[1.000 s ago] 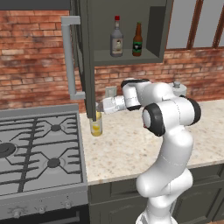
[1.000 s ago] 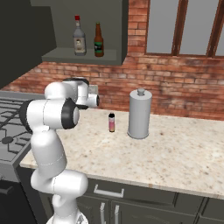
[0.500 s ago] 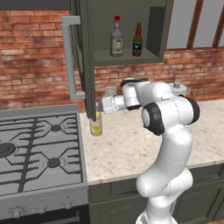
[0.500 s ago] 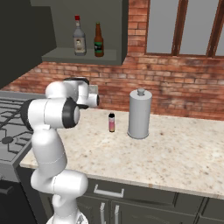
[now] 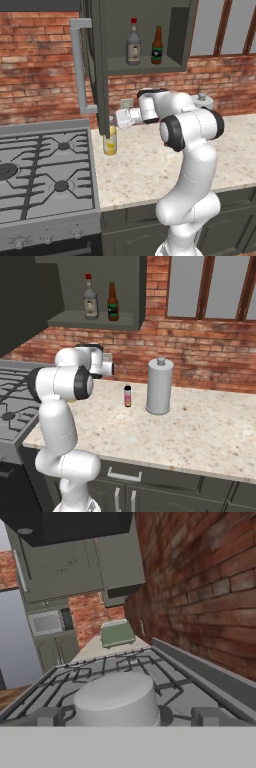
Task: Sort all alcoholic drinks to one cabinet, and non-alcoholic drinks to the other.
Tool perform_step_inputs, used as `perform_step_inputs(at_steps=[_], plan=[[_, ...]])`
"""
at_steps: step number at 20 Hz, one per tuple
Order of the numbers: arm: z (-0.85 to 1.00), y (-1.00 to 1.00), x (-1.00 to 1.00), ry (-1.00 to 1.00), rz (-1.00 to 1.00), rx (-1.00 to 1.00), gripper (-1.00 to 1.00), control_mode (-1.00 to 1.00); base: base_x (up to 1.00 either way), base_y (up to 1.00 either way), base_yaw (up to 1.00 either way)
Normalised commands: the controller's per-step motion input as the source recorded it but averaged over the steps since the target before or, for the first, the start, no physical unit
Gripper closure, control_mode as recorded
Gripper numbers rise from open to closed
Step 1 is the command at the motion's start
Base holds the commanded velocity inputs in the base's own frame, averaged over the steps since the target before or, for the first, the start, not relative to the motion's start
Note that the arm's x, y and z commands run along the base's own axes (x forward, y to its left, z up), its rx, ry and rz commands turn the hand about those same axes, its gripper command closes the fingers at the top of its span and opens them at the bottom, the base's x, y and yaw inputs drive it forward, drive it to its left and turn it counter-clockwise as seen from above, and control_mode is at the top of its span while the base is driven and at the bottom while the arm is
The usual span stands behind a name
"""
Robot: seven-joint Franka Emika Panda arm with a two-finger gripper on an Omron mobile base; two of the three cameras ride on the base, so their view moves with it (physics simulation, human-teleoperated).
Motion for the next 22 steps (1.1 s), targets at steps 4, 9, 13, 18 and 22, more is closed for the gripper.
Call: perform_step_inputs(at_steps=[4, 9, 13, 18, 22], plan=[[0.0, 0.0, 0.07, 0.0, 0.0, 0.0, -1.0, -1.0, 0.0, 0.0, 0.0], [0.0, 0.0, 0.03, 0.0, 0.0, 0.0, -1.0, -1.0, 0.0, 0.0, 0.0], [-0.01, 0.0, 0.0, 0.0, 0.0, 0.0, -1.0, -1.0, 0.0, 0.0, 0.0], [0.0, 0.04, 0.0, 0.0, 0.0, 0.0, -1.0, -1.0, 0.0, 0.0, 0.0], [-0.01, 0.11, 0.0, 0.0, 0.0, 0.0, -1.0, -1.0, 0.0, 0.0, 0.0]])
